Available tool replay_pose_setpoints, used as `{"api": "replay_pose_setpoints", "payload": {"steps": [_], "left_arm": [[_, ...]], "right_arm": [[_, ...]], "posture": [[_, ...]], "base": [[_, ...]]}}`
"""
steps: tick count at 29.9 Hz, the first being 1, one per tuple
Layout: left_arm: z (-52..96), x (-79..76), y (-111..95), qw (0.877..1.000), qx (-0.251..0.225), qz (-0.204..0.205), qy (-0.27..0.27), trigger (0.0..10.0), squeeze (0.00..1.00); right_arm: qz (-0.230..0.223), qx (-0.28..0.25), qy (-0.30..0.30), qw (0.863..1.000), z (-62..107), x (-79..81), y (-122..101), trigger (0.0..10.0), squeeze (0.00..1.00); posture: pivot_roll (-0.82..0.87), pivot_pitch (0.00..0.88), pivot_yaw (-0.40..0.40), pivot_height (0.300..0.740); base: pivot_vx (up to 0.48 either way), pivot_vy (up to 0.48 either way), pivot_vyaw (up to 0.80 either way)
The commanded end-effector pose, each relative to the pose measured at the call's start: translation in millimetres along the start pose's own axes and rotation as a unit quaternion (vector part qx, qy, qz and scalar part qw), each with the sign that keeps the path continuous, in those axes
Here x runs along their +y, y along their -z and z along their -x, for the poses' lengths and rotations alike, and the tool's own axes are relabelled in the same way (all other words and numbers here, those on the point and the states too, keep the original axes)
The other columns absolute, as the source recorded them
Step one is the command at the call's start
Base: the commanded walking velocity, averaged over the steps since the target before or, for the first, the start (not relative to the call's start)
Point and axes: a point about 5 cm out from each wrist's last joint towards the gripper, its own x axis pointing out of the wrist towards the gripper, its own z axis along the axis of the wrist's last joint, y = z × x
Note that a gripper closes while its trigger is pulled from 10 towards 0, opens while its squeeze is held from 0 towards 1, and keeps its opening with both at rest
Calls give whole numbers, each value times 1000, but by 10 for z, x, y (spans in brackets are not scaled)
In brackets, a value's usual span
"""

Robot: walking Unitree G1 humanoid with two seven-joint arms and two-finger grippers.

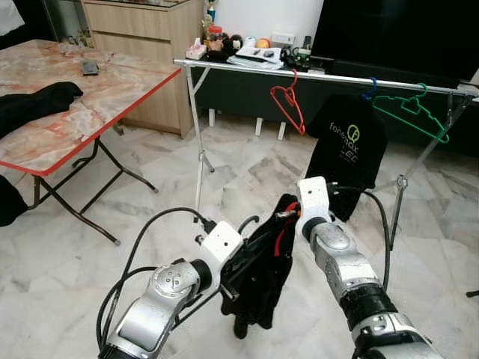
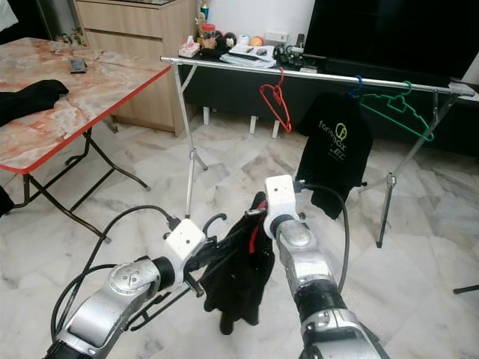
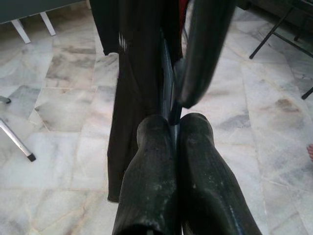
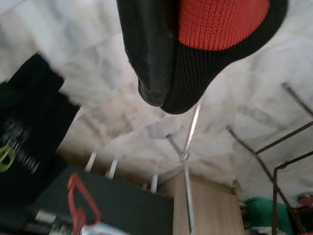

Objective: Hang hanger

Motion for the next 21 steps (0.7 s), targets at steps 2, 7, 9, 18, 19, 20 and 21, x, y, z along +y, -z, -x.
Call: {"api": "replay_pose_setpoints", "payload": {"steps": [2,7,9,18,19,20,21], "left_arm": [[-31,26,-17,1000,5,-4,-10,10000,0],[-45,46,-40,1000,0,-3,-18,10000,0],[-53,58,-58,1000,-5,-3,-23,10000,0],[-73,137,-153,998,-33,12,-52,10000,0],[-75,133,-159,998,-35,14,-50,10000,0],[-76,130,-162,998,-35,15,-48,10000,0],[-77,117,-168,998,-37,13,-44,10000,0]], "right_arm": [[19,-32,11,999,45,-81,-192,10000,0],[27,-32,10,999,108,-97,-204,10000,0],[40,-26,1,999,144,-84,-176,10000,0],[44,9,-10,999,303,-130,-60,10000,0],[42,12,-13,999,313,-136,-46,10000,0],[40,14,-15,999,320,-139,-39,10000,0],[39,16,-27,999,345,-138,-36,10000,0]], "posture": [[124,45,-82,740],[122,44,-84,740],[122,44,-84,740],[114,42,-81,740],[114,42,-81,740],[114,42,-81,740],[115,45,-80,740]], "base": [[0,0,0],[0,0,0],[0,0,0],[0,0,0],[0,0,0],[0,0,0],[0,0,0]]}}
